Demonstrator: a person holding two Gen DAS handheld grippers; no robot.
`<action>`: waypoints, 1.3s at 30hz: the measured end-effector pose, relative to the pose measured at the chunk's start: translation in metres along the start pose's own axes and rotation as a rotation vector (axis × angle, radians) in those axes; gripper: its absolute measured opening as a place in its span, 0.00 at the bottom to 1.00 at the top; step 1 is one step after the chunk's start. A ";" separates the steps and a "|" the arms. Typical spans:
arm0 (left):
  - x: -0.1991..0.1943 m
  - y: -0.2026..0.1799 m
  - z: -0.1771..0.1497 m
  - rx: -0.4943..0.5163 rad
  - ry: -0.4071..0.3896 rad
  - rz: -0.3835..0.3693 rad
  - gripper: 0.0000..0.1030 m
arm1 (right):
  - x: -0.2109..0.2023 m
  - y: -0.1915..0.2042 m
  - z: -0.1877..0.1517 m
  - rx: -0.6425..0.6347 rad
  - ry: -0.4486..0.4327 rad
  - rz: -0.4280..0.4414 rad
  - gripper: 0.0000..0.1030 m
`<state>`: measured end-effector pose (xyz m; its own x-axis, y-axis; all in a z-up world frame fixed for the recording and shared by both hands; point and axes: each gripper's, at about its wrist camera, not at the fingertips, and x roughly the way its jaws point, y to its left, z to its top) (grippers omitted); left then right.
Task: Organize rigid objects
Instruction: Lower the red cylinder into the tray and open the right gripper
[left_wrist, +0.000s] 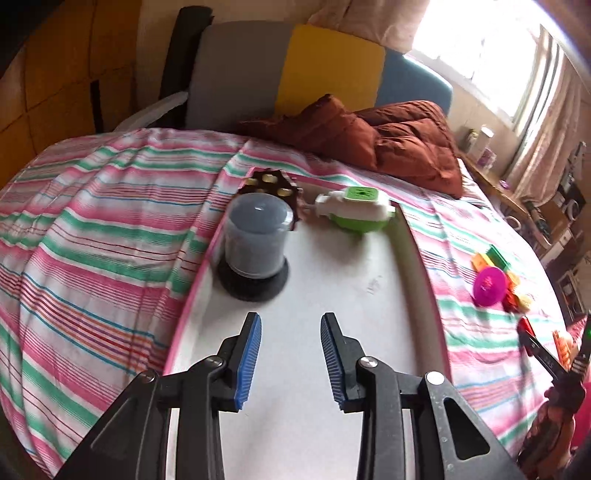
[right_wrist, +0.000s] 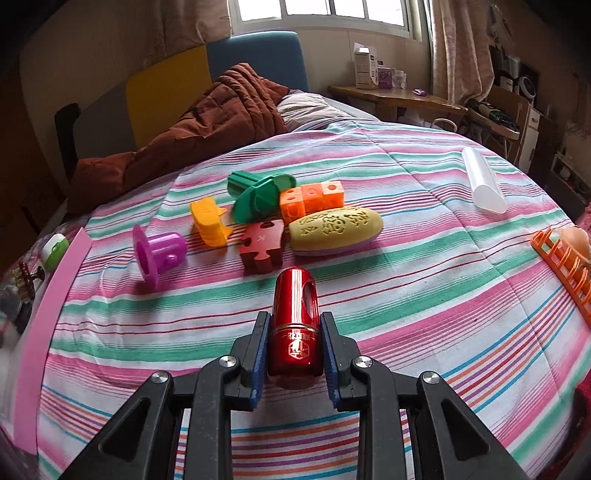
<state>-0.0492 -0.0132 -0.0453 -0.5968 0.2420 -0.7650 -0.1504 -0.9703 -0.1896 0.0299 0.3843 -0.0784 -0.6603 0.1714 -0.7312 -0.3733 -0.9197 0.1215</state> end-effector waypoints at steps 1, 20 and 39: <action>-0.002 -0.003 -0.002 0.010 -0.007 -0.009 0.32 | -0.003 0.005 -0.001 -0.002 0.000 0.014 0.26; -0.028 -0.004 -0.023 0.039 -0.055 -0.035 0.32 | -0.032 0.194 0.027 -0.211 0.046 0.443 0.26; -0.028 0.015 -0.026 -0.023 -0.035 -0.021 0.32 | 0.058 0.335 0.030 -0.435 0.273 0.401 0.26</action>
<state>-0.0142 -0.0346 -0.0432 -0.6206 0.2622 -0.7390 -0.1457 -0.9646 -0.2199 -0.1531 0.0970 -0.0606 -0.4827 -0.2584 -0.8368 0.2038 -0.9624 0.1797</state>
